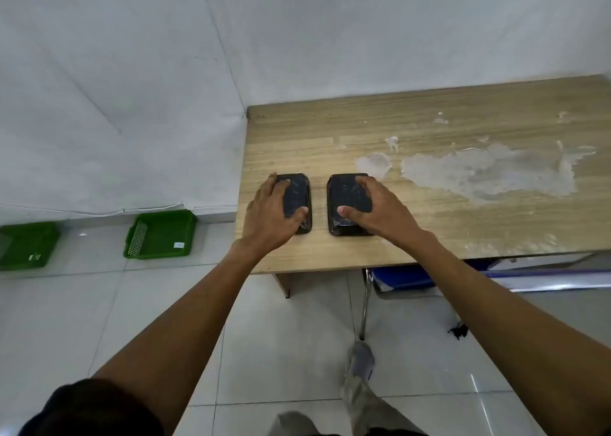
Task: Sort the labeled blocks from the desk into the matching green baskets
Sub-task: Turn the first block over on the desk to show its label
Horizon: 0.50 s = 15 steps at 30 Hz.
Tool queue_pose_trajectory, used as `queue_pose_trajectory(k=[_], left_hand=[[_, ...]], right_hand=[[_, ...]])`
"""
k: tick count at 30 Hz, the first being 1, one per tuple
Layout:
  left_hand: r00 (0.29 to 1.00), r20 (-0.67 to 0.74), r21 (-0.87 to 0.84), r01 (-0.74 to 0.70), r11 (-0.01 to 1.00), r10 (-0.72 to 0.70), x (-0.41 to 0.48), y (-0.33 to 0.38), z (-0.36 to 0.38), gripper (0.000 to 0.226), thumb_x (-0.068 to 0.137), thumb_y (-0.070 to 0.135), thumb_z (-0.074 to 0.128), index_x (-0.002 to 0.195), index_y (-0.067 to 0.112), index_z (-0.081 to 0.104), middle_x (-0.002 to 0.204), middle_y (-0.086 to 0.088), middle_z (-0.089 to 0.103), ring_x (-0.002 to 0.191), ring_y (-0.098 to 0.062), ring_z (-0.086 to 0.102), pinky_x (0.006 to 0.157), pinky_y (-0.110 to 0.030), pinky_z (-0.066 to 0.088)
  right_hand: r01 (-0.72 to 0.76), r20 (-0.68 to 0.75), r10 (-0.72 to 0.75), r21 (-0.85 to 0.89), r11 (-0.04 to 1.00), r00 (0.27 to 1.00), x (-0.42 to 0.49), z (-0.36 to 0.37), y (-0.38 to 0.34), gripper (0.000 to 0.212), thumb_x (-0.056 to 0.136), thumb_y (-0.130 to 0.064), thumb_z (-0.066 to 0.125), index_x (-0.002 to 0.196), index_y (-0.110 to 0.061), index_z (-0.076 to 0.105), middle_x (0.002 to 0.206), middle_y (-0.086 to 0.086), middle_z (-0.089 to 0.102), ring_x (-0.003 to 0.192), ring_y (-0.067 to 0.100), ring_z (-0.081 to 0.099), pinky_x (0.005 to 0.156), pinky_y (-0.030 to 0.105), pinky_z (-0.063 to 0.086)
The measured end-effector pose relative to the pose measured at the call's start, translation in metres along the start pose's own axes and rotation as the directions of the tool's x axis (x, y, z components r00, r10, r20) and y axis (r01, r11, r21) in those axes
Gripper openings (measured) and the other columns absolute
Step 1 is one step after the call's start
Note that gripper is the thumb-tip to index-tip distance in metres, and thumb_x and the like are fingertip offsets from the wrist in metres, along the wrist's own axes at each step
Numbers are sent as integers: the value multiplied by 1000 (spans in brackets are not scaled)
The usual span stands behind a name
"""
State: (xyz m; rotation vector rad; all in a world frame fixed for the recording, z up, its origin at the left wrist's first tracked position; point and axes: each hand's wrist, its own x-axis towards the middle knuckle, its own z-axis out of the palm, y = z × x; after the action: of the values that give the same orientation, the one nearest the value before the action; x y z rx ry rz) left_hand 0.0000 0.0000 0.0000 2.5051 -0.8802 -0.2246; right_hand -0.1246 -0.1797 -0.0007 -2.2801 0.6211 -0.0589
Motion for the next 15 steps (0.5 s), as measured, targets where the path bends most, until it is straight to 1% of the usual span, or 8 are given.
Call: queue_pose_trajectory(k=[2,4,8,10,13,15], left_hand=[[999,6,4,37,999,-37,13,2,13,70,84,45,60,142,18,34,158,-7,18,144,-25,21,113,-45,26],[998,51,35,35,999,-37,20,0,27,70,83,44,61,142,17,34,158,-8,19,145,-25,19,115,-45,25],[994,111,71,9,997,-17,41,0,56,70,83,45,61,141,17,35,158,-8,19,146,-25,16,117,-50,19],[990,138,66,17,998,-26,50,4,69,68,84,45,61,141,17,36,158,-7,21,145,-25,19,116,-48,18],[984,172,35,30,999,-35,61,11,87,66,85,43,59,141,16,36,154,-8,27,141,-25,27,114,-45,24],[981,190,5,43,999,-43,68,15,98,64,86,42,59,139,14,36,149,-9,34,136,-27,35,111,-44,31]], right_hand=[[-76,5,75,45,996,997,17,1,14,82,79,-56,63,144,-19,30,150,7,38,134,25,42,104,46,42],[-133,27,132,53,990,991,28,7,28,82,79,-54,65,143,-16,32,149,8,39,134,25,42,104,47,42],[-191,51,191,7,981,980,51,19,48,83,77,-55,67,142,-16,32,147,9,40,131,26,44,101,46,44],[-220,44,221,-15,975,974,60,25,57,83,77,-54,67,142,-17,31,146,10,39,129,27,45,99,44,45],[-247,9,247,-39,968,969,69,30,67,80,78,-53,66,140,-17,31,143,11,40,127,30,45,96,45,46],[-275,-7,275,-50,960,961,75,32,73,78,78,-52,67,139,-17,33,141,12,41,125,31,46,94,45,47]])
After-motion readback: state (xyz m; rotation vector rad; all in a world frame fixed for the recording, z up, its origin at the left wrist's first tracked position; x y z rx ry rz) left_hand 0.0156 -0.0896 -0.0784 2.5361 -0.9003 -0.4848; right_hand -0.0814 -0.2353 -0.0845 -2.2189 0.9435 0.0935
